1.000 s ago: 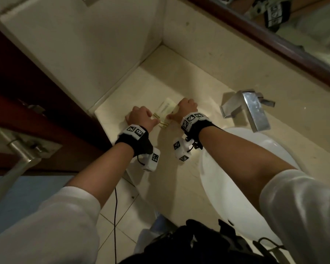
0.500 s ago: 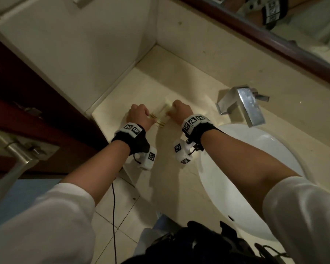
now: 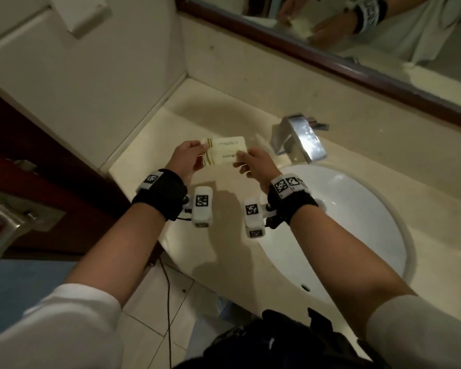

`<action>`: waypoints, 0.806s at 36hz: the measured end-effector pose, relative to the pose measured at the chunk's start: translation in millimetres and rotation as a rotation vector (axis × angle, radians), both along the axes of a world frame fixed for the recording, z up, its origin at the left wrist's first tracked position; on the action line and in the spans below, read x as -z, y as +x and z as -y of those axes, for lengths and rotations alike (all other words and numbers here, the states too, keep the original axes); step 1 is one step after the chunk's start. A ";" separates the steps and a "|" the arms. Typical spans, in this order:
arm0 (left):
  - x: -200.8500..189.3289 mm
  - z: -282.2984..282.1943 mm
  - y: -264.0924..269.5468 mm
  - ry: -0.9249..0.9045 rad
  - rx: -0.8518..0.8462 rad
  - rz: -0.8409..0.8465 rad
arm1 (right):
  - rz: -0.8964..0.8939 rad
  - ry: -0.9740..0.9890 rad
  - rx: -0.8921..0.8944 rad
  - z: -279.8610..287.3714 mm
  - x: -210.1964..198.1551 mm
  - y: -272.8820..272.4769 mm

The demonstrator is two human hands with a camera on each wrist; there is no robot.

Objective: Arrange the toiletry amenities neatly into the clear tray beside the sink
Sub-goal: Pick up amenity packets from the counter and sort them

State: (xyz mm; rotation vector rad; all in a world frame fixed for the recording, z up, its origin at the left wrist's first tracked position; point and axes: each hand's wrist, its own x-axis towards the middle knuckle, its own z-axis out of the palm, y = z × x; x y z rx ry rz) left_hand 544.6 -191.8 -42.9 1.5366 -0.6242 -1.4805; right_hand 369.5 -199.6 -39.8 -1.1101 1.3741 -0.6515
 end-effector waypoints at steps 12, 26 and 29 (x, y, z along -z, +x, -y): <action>-26.2 -38.9 -88.8 -0.036 -0.070 -0.238 | 0.142 -0.007 0.204 -56.1 -31.8 -83.4; -57.3 -90.2 -208.2 -0.054 0.102 -0.154 | 0.152 -0.053 0.220 -121.9 -48.4 -213.6; -60.8 -94.0 -238.1 -0.065 0.150 -0.125 | 0.119 -0.074 0.262 -131.8 -50.8 -242.9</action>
